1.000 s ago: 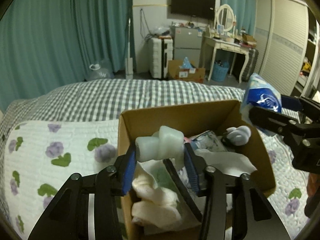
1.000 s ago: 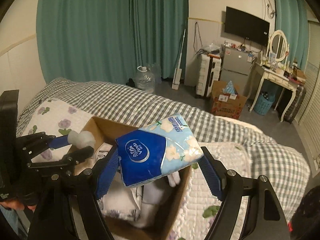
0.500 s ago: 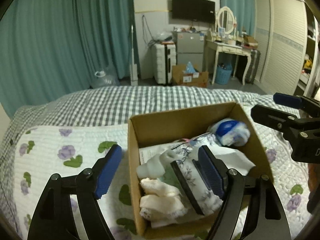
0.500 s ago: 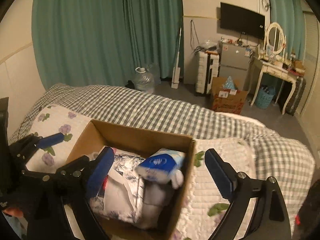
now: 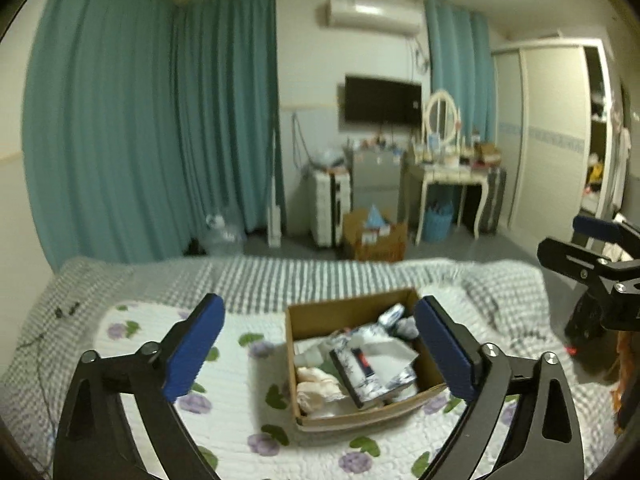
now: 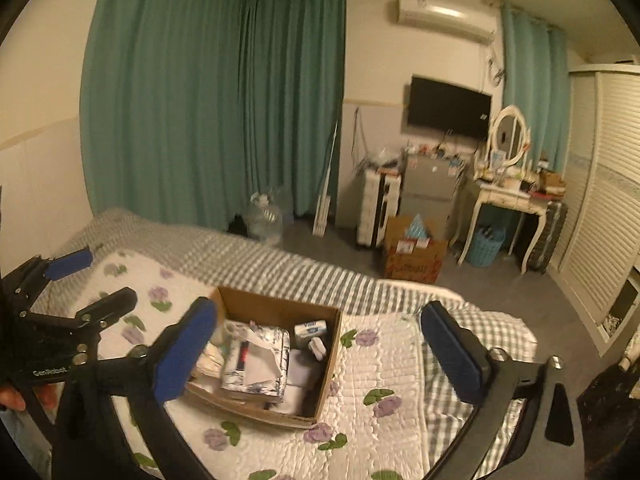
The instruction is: Organize soft objects
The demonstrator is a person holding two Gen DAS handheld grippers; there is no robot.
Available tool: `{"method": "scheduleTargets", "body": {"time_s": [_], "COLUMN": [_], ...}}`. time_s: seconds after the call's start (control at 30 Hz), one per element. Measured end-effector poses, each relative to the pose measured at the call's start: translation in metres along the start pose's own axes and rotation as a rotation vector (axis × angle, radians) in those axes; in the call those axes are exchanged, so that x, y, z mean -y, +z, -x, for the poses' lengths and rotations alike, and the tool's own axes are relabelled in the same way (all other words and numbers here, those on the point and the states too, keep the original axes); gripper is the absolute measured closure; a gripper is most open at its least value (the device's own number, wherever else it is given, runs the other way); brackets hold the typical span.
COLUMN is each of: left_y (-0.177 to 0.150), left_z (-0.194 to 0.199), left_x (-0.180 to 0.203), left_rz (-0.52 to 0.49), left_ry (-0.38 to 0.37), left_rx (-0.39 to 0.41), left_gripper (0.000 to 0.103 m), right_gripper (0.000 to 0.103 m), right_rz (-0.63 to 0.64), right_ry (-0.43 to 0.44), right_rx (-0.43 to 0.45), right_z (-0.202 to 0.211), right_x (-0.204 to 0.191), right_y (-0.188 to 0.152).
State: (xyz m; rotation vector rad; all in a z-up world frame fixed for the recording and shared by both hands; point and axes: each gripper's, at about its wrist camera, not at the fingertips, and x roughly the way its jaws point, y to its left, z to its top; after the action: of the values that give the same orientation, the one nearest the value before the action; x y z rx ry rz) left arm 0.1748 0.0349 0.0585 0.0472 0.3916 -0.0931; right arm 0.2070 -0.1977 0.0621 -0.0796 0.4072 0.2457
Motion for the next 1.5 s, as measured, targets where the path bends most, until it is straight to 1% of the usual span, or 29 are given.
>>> {"method": "scheduleTargets", "body": {"time_s": [0.1,0.17,0.3,0.4,0.47,0.6,0.7,0.87,0.97,1.17,1.5], "left_y": [0.001,-0.003,-0.025,-0.046,-0.060,-0.084,-0.096,-0.109,-0.113,-0.113,-0.116], "left_z": [0.032,0.044,0.051,0.044,0.033,0.007,-0.005,-0.013,-0.015,-0.011,-0.011], "left_x": [-0.002,-0.004,-0.008,-0.006,-0.008,-0.005,-0.002,0.004,0.004,0.003,0.002], "left_rz": [0.024,0.044,0.073,0.078,0.080,0.049,0.037,0.026,0.030,0.040,0.051], "left_ry": [0.034,0.045,0.073,0.098,0.115,0.142,0.140,0.132,0.127,0.117,0.104], "left_rx": [0.057,0.076,0.104,0.112,0.104,0.061,0.047,0.024,0.010,0.008,-0.010], "left_gripper": [0.000,0.000,0.000,0.000,0.000,0.000,0.000,0.000,0.000,0.000,0.000], "right_gripper": [0.000,0.000,0.000,0.000,0.000,0.000,0.000,0.000,0.000,0.000,0.000], "right_rz": [-0.006,-0.014,-0.021,-0.039,-0.069,-0.073,-0.069,-0.057,-0.064,-0.062,-0.062], "right_ry": [-0.009,-0.014,-0.043,-0.048,-0.021,-0.018,-0.019,-0.043,-0.039,-0.039,-0.043], "right_rx": [0.044,0.071,0.107,0.133,0.151,0.092,0.050,0.039,0.042,0.032,0.043], "right_z": [0.036,0.054,0.067,0.063,0.053,0.018,-0.003,-0.015,-0.018,-0.021,-0.018], "right_x": [-0.005,-0.008,-0.014,-0.016,-0.016,-0.018,-0.019,-0.016,-0.016,-0.018,-0.020], "right_y": [0.001,-0.004,-0.025,-0.048,-0.067,-0.101,-0.117,-0.127,-0.129,-0.130,-0.130]}}
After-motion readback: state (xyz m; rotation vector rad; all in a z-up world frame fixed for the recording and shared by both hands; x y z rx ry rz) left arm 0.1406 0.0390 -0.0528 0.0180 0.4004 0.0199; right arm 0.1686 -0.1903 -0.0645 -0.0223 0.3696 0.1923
